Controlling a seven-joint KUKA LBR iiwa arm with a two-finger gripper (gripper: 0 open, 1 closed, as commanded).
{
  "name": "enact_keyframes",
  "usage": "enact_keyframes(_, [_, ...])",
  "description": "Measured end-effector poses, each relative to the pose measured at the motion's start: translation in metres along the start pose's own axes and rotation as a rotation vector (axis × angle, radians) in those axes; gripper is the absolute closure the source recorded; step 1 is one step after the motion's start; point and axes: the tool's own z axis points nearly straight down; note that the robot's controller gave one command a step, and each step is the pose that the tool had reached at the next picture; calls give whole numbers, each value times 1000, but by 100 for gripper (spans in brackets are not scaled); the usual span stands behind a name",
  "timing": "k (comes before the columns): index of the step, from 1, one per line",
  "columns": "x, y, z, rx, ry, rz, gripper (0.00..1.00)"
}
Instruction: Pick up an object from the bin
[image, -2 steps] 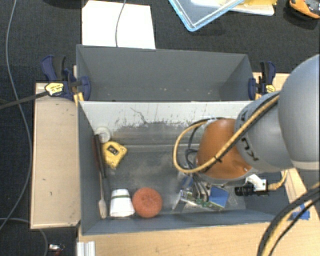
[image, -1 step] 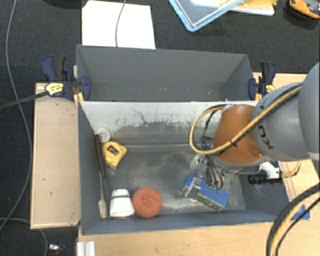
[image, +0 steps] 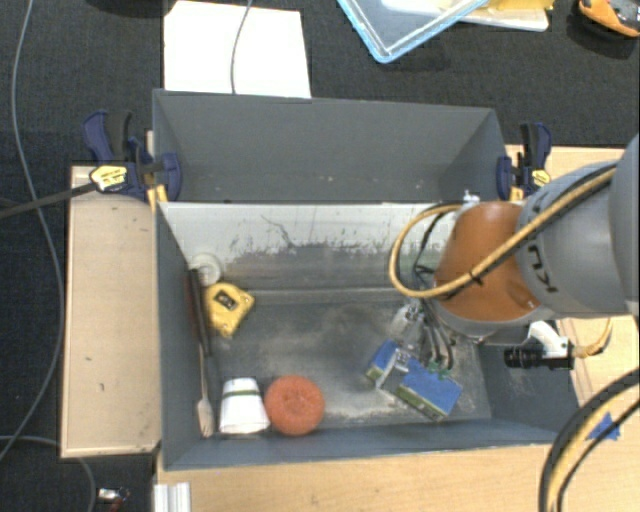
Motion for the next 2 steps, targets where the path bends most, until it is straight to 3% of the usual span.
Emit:
enact_keyframes(1, [-10,-18,13,0,-2,-20,0])
enact_keyframes(2, [-15,-55,11,-1,-2,-8,100])
